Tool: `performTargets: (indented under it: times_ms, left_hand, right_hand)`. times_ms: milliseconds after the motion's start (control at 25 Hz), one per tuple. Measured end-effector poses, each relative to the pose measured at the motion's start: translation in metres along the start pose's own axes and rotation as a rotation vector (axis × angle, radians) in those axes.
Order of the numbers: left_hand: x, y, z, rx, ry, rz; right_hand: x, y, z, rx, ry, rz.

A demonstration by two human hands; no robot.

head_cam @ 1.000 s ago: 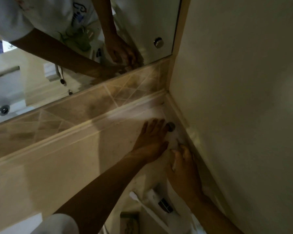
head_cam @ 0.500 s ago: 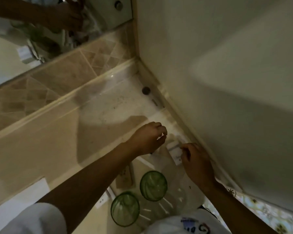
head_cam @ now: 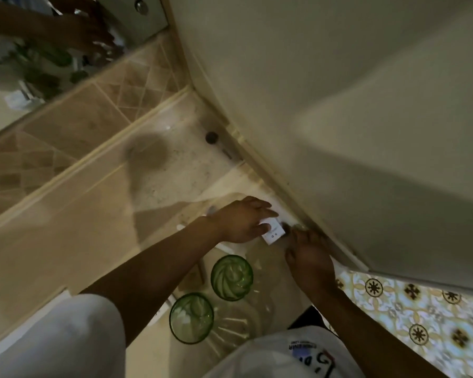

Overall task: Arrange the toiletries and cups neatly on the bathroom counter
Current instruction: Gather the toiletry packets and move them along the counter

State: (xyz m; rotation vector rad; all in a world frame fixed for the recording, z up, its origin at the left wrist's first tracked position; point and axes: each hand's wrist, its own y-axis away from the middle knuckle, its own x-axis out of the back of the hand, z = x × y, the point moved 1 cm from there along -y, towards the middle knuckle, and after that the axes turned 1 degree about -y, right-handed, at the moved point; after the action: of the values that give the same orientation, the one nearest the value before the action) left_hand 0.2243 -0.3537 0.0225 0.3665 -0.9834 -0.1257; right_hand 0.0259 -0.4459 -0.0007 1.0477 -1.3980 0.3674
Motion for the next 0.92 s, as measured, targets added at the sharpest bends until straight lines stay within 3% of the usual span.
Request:
performTargets:
  times_ms: [200,600,720,840,920]
  left_hand:
    - [-0.002,0.021,-0.012,-0.033,-0.261,-0.1]
    - [-0.006,0.051,-0.038,0.231,0.038,0.206]
    - [0.004,0.051,-0.044,0.438,0.313,0.399]
    - [0.026,0.049,-0.049,0.708,0.969,0.501]
    - [0.039,0.048,-0.057,0.722,1.269,0.606]
  right_hand:
    - [0.0,0.0,-0.008,-0.066,-0.048,0.024]
    - [0.013,-0.032,-0.027,-0.153,-0.498,-0.026]
    - [0.035,-0.047,-0.048,-0.165,-0.832,-0.048]
    - [0.061,-0.067,-0.074,-0.134,-1.036,-0.04]
    - [0.074,-0.083,-0.093,0.018,-1.034,-0.058]
